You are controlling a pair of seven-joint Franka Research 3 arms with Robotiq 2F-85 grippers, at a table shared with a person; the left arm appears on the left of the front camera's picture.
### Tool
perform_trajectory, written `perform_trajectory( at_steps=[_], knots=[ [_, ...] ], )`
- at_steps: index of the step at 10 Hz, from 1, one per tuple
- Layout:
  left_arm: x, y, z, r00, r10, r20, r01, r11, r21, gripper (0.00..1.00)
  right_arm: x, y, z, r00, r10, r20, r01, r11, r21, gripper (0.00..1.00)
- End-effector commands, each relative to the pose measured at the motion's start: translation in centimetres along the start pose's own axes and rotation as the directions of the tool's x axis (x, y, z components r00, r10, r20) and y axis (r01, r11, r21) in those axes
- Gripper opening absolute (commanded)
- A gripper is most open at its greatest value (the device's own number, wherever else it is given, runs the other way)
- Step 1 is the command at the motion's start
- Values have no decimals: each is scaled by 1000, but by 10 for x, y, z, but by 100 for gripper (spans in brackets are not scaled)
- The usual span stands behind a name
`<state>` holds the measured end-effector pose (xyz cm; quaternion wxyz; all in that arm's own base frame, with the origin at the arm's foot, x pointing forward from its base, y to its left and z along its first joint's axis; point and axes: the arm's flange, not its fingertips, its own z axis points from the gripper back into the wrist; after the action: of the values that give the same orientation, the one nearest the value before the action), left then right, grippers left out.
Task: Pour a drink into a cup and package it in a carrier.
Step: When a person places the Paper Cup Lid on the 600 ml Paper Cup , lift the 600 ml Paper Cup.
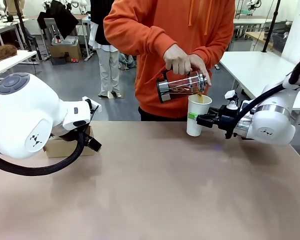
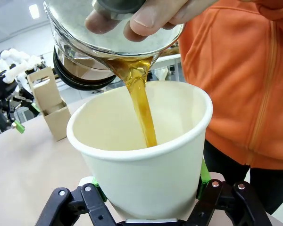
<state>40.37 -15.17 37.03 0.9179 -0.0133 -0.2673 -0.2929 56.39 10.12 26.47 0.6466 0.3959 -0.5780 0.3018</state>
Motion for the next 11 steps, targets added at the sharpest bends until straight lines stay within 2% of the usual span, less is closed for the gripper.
perform_trajectory(
  at_steps=[1, 11],
  knots=[
    [0, 0, 0, 1000, 1, 1, -1, 1000, -1, 100, 2, 3, 1, 1000, -2, 11, 2, 1000, -4, 80],
    [0, 0, 0, 1000, 1, 1, -1, 1000, -1, 100, 2, 3, 1, 1000, -2, 11, 2, 1000, -4, 80]
  ],
)
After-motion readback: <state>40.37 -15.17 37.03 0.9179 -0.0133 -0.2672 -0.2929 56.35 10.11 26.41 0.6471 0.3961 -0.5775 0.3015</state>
